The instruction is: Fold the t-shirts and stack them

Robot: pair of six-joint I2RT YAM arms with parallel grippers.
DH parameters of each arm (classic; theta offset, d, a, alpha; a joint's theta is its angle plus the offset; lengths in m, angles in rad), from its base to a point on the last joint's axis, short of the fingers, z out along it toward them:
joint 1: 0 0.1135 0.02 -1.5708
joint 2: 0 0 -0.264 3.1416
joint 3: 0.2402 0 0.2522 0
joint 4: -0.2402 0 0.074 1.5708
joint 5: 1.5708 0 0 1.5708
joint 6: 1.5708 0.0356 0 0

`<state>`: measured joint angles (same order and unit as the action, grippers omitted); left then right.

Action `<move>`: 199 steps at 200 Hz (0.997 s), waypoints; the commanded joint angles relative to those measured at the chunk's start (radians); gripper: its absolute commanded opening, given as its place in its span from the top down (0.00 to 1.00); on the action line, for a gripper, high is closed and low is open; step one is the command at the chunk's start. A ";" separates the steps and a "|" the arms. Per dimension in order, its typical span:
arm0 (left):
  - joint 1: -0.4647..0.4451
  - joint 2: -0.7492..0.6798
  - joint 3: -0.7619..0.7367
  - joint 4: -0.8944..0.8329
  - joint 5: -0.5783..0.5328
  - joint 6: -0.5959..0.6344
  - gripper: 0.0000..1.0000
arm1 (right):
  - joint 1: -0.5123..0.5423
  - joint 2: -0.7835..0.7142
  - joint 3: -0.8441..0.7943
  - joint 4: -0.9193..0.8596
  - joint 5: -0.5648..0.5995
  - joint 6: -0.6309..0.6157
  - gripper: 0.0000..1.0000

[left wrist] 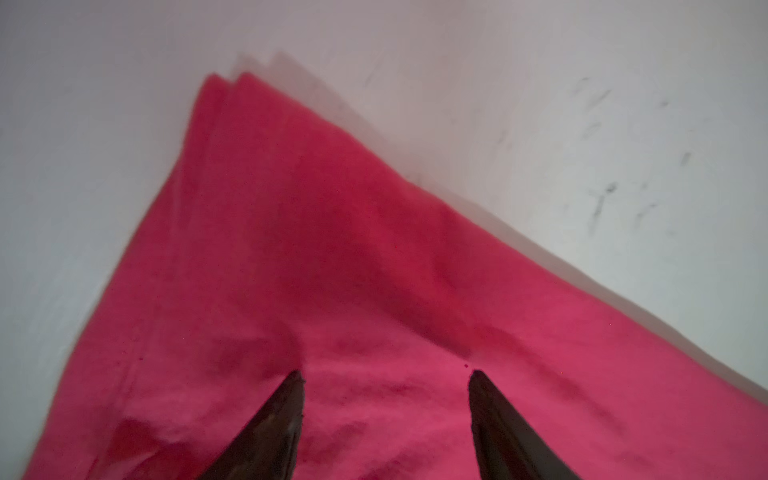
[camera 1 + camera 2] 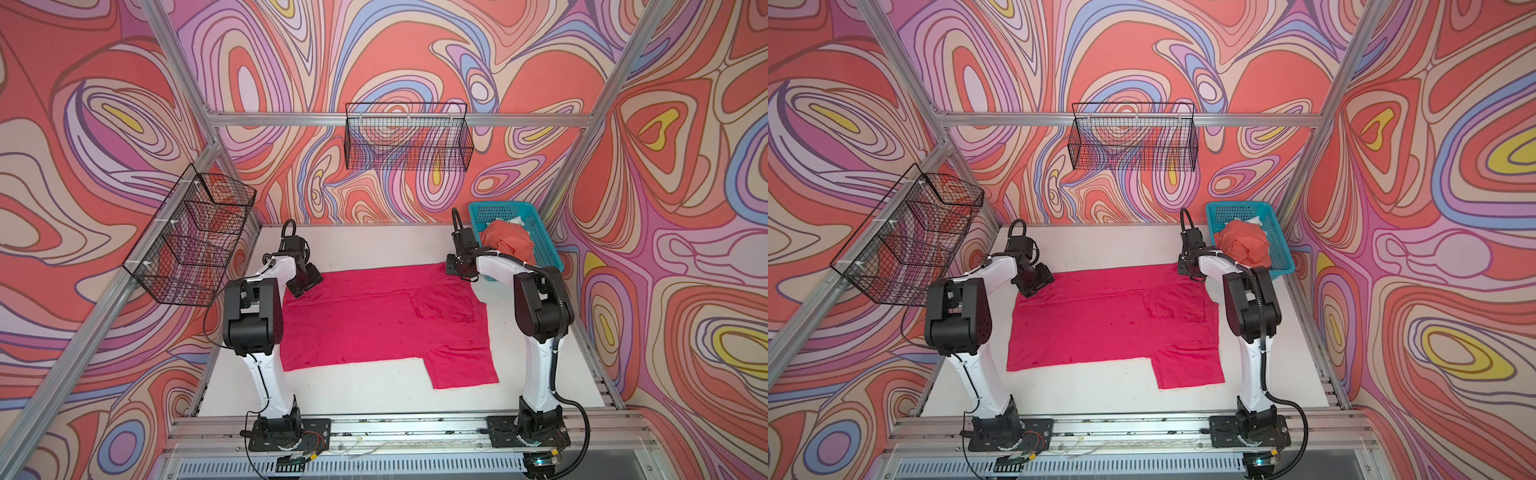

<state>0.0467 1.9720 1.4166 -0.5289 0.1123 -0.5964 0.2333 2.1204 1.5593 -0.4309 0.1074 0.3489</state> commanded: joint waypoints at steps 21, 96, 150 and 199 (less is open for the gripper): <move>-0.004 0.116 0.144 -0.031 0.035 0.028 0.35 | 0.002 0.023 0.094 0.029 -0.049 0.001 0.48; 0.041 0.251 0.201 -0.078 -0.001 -0.019 0.35 | -0.038 0.144 0.127 0.020 0.062 0.024 0.50; 0.087 0.254 0.183 -0.107 -0.012 -0.044 0.38 | -0.073 0.195 0.160 -0.030 0.133 0.033 0.49; 0.093 0.258 0.192 -0.113 -0.008 -0.034 0.38 | -0.070 0.224 0.209 0.021 0.038 -0.006 0.47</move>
<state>0.1223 2.1693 1.6287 -0.5358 0.1493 -0.6247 0.1707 2.3039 1.7489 -0.4191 0.1902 0.3641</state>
